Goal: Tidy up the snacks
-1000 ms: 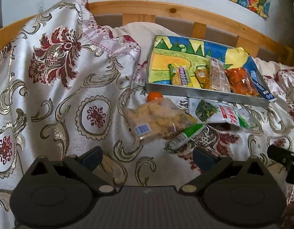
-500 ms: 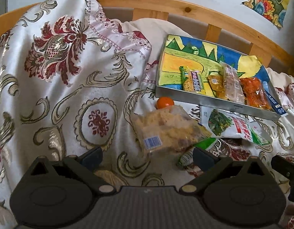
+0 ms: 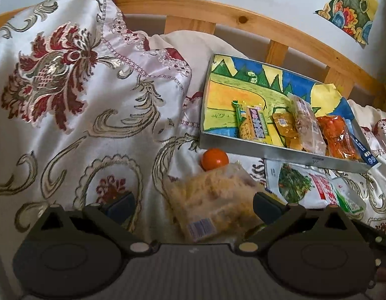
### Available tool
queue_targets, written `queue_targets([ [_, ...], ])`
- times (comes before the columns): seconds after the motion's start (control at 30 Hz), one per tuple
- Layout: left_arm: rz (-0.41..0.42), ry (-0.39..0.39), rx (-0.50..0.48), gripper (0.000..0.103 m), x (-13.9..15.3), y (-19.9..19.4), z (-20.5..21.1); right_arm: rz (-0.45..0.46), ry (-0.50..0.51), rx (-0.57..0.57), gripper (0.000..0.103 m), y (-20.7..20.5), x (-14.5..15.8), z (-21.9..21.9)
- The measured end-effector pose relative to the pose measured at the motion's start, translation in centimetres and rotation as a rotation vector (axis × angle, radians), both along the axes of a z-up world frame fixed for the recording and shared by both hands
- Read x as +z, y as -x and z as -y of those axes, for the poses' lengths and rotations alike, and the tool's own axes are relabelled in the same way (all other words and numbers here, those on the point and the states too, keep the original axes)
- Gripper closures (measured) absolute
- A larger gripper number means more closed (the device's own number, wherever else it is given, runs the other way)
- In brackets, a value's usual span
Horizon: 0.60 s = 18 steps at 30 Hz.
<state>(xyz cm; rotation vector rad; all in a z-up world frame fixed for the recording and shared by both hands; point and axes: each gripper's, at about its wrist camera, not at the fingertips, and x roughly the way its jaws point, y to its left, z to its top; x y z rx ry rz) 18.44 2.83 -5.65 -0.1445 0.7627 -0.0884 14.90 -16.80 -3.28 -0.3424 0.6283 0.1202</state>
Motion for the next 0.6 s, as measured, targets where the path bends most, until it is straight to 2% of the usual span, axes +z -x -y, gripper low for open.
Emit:
queue_targets([
  [0.1,0.023,0.022,-0.020,0.001,-0.2,-0.9,-0.2,-0.014,0.025,0.016,0.001,-0.9,-0.5,-0.1],
  [0.27,0.080,0.082,-0.088,0.001,-0.1,-2.7,-0.6,-0.088,0.062,0.062,0.001,-2.5,-1.2,-0.3],
  [0.47,0.053,0.091,-0.190,0.001,-0.3,-4.6,-0.6,-0.116,0.102,0.074,0.001,-4.2,-1.9,-0.2],
  [0.6,0.060,0.057,-0.245,0.001,-0.4,-4.8,-0.4,-0.128,0.101,0.069,0.001,-5.2,-1.9,0.0],
])
